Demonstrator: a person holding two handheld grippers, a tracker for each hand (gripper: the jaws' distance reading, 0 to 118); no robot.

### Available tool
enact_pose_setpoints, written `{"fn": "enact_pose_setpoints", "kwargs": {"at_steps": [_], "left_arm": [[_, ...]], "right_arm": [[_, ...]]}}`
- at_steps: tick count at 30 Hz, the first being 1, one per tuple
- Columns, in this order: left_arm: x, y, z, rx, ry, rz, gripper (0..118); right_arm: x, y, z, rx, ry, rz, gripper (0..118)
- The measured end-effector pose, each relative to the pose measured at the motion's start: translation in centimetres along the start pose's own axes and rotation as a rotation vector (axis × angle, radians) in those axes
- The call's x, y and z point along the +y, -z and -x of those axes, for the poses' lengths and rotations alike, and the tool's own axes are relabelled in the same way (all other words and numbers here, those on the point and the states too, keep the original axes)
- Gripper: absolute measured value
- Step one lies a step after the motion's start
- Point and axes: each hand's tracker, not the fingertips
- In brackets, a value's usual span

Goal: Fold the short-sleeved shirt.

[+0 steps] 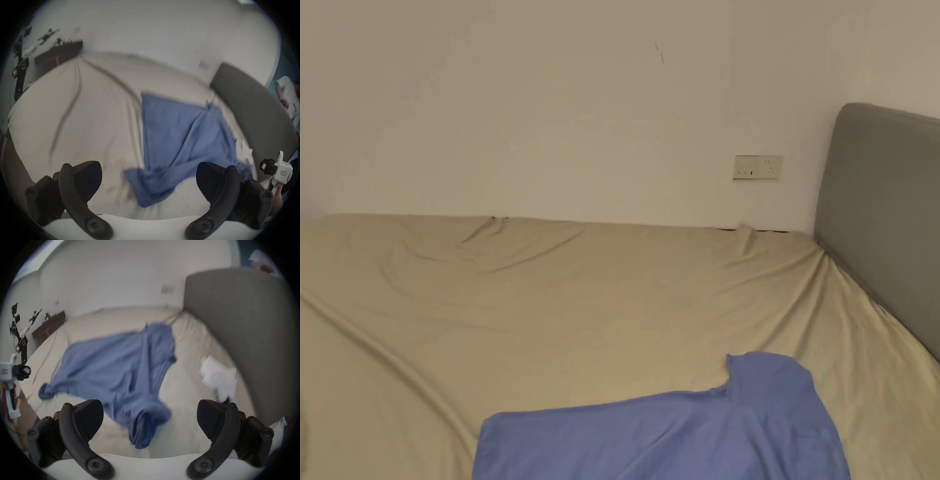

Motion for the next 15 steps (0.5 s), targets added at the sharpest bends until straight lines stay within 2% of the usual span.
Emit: {"fn": "enact_pose_setpoints", "kwargs": {"at_steps": [2, 4, 5, 6, 7, 8, 10, 11, 15], "left_arm": [[1.1, -3.0, -0.9, -0.015, 0.000, -0.145, 118], [1.0, -5.1, -1.3, -0.059, 0.003, -0.253, 117], [1.1, -6.2, -1.7, -0.085, 0.011, -0.297, 107], [1.1, -7.1, -2.0, -0.093, 0.019, -0.332, 80], [1.0, -7.7, -2.3, -0.085, 0.026, -0.370, 20], [0.8, -8.1, -2.5, -0.063, 0.019, -0.392, 0], [0.2, -8.7, -2.2, -0.087, -0.020, -0.408, 0], [0.4, -8.6, -2.1, -0.157, -0.029, -0.351, 0], [-1.1, -6.8, -1.6, -0.074, 0.043, -0.217, 0]], "right_arm": [[1.2, -2.9, -0.5, -0.044, 0.042, -0.159, 118], [2.1, -5.2, -0.7, -0.040, 0.101, -0.258, 115], [2.3, -6.3, -0.7, -0.018, 0.130, -0.309, 107], [2.4, -7.3, -0.8, 0.009, 0.146, -0.349, 84], [2.5, -8.3, -0.7, 0.022, 0.163, -0.382, 28], [2.4, -8.8, -0.5, -0.002, 0.176, -0.399, 3], [1.9, -9.9, -0.4, -0.025, 0.201, -0.432, 3], [1.9, -10.2, -0.7, 0.025, 0.189, -0.415, 3], [0.8, -10.1, -0.2, 0.025, 0.158, -0.372, 3]]}}
